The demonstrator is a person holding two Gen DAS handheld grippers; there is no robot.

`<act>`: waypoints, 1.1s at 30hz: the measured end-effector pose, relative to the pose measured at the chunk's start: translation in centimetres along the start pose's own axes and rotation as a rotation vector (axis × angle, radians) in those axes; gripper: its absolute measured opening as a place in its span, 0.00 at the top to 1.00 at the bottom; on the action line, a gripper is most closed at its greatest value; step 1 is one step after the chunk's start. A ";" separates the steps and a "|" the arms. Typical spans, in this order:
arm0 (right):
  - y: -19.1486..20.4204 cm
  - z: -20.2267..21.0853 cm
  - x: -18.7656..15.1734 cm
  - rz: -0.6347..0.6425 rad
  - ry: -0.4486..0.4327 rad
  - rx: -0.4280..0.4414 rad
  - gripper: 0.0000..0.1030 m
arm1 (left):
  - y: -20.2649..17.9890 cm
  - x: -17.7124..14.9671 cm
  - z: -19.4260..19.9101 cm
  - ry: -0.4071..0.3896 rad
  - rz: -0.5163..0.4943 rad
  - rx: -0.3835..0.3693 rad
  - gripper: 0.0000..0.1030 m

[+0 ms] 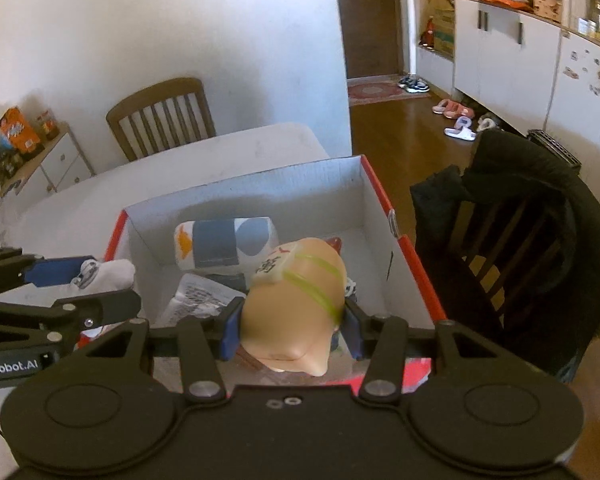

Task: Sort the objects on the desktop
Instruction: 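Lift the tooth plush and bottle toy and carry both over the shoebox, then lower both items into the shoebox and open both tools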

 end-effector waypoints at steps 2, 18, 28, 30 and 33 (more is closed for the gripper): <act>-0.2 -0.8 0.2 0.027 0.011 0.007 0.52 | -0.3 0.0 -0.9 0.008 -0.004 0.001 0.46; -0.8 -7.4 2.2 0.165 0.088 0.010 0.52 | -0.4 -0.3 -7.2 0.090 -0.056 0.067 0.46; -0.4 -10.2 1.8 0.221 0.139 -0.003 0.52 | -0.3 -1.3 -9.4 0.140 -0.062 0.070 0.46; -0.4 -10.4 1.7 0.226 0.145 0.002 0.52 | -0.2 -1.5 -9.7 0.146 -0.068 0.072 0.46; -0.4 -10.6 1.5 0.246 0.152 -0.003 0.52 | 0.0 -1.7 -10.2 0.160 -0.063 0.075 0.46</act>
Point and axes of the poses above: each gripper's, at about its wrist camera, not at the fingertips, and z roughly against the way its jaws point, y to its left, x to its top, the point moved 10 cm from there along -z, roughly the way its jaws point, and after that the axes turned 9 degrees about z, right-handed, at the moved point
